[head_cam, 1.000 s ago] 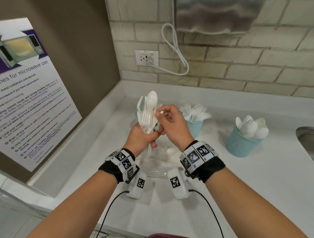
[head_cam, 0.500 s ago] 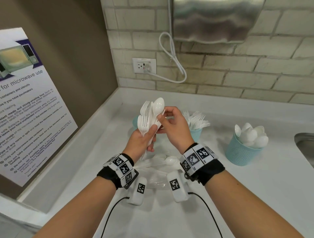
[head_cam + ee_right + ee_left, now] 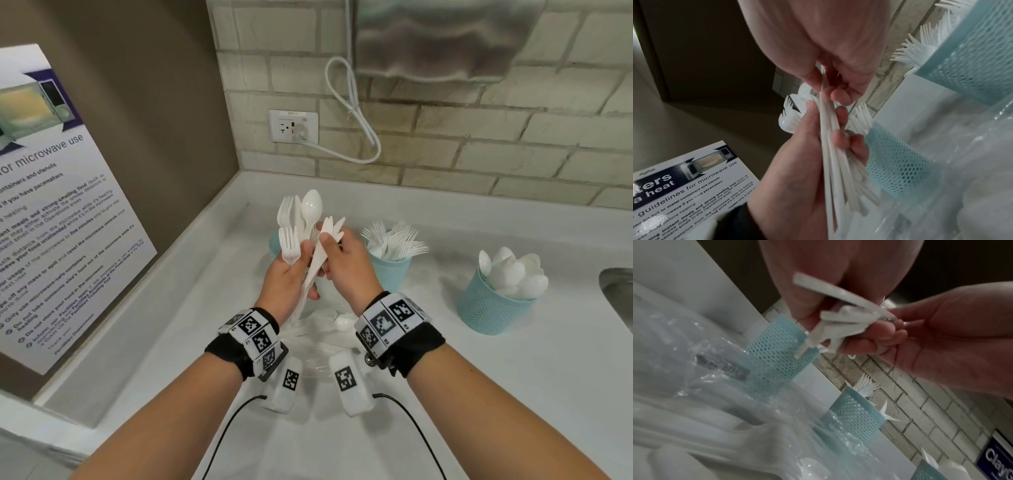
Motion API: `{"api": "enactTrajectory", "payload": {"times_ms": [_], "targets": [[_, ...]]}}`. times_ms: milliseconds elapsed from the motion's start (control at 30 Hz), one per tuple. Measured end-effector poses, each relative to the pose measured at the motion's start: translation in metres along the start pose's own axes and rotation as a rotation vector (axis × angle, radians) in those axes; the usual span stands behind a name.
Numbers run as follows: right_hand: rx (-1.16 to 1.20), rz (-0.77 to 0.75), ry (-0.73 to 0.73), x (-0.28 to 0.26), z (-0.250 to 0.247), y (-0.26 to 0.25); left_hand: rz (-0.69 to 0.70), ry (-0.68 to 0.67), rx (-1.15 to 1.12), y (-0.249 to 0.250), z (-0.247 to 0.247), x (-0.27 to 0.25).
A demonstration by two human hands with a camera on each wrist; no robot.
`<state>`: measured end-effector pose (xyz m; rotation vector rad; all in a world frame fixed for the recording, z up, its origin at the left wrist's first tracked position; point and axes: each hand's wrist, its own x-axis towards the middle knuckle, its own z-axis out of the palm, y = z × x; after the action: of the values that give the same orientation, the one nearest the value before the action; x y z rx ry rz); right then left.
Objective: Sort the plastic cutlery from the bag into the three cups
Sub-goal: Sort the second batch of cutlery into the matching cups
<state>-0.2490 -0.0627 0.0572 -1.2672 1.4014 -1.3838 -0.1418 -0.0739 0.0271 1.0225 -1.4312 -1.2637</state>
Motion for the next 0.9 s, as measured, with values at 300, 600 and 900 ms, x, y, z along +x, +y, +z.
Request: {"api": "enactTrajectory", "payload": {"times_ms": [300, 600, 900], "targets": [[-0.222, -0.122, -0.063, 0.042, -0.016, -0.04, -0.067, 0.152, -0.08, -0.002, -0.023, 0.018], [-0.215, -0.26, 0.017, 0.069, 0.013, -0.041, -0.014, 0.209, -0.066, -0.007, -0.04, 0.022], [-0.357, -0.133, -0.028, 0.074, 0.018, -0.018, -0.047, 0.152, -0.08, -0.004, -0.042, 0.017]]}}
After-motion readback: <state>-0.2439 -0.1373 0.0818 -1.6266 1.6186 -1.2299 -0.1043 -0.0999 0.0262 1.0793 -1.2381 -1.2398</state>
